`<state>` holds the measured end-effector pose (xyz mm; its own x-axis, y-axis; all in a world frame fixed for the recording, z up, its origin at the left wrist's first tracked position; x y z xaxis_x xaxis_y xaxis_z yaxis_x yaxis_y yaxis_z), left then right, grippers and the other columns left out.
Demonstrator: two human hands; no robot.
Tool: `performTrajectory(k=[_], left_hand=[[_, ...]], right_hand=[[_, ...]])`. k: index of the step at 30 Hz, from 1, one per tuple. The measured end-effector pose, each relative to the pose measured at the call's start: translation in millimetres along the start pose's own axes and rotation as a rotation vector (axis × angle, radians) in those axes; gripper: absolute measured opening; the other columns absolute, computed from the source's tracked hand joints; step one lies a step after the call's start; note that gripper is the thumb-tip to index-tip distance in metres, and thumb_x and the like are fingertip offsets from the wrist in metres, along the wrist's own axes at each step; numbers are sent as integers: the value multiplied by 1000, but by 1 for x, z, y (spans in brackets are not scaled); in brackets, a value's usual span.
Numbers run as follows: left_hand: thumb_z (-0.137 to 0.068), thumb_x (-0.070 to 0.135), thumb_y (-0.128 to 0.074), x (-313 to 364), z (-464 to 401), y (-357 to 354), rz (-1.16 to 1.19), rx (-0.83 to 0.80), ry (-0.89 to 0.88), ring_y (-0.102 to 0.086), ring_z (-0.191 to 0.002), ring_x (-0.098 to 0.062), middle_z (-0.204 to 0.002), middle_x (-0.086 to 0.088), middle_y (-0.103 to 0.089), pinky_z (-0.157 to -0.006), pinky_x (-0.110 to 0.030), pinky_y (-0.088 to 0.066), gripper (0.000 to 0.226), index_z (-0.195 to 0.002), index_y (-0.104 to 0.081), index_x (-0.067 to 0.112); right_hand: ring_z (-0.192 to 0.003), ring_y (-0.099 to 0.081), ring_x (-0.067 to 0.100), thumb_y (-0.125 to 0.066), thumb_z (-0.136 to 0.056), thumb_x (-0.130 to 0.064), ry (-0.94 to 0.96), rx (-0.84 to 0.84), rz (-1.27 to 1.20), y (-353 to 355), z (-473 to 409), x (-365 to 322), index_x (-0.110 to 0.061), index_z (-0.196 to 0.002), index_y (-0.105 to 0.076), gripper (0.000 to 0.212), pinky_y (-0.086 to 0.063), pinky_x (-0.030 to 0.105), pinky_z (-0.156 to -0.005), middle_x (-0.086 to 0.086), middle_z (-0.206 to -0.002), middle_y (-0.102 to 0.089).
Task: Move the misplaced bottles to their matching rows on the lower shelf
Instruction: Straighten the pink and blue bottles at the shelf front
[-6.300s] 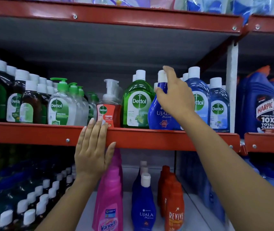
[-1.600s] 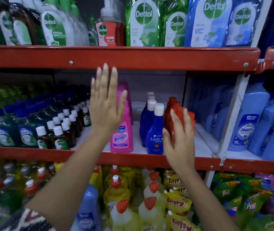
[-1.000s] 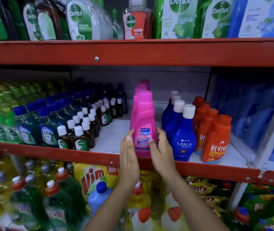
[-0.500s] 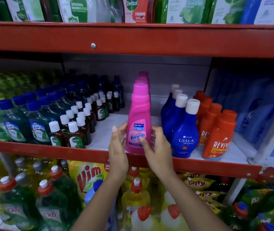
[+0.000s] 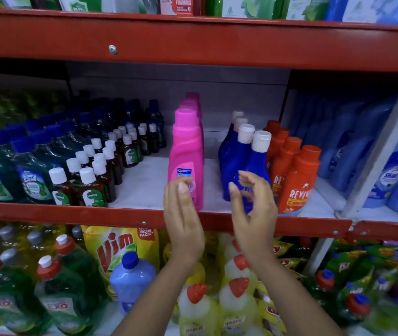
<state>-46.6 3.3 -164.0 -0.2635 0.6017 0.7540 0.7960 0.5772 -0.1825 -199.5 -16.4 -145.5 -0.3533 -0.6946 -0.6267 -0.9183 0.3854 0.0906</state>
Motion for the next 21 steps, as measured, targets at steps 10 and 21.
performTrajectory(k=[10, 21], left_hand=[[-80, 82, -27, -22, 27, -91, 260, -401, 482, -45, -128, 0, -141, 9, -52, -107, -24, -32, 84, -140, -48, 27], [-87, 76, -25, -19, 27, -80, 267, -401, 419, -50, -128, -3, -142, 4, -53, -108, -30, -40, 80, -146, -41, 25]], right_hand=[[-136, -38, 13, -50, -100, -25, -200, -231, 101, 20, -12, 48, -14, -147, -31, 52, -29, 20, -114, 3, -148, -42], [-136, -42, 17, -49, -97, -18, -212, -421, 54, 16, -10, 54, -25, -147, -30, 53, -42, 47, -109, 3, -149, -39]])
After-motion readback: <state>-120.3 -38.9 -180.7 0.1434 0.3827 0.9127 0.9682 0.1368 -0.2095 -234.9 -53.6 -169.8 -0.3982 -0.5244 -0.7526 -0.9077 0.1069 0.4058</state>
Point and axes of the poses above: each hand's wrist, its own z-axis away from the middle knuckle, its own y-axis out of the back of the hand, x = y × z, the point moved 6 cm from there along -z, towards the middle knuckle
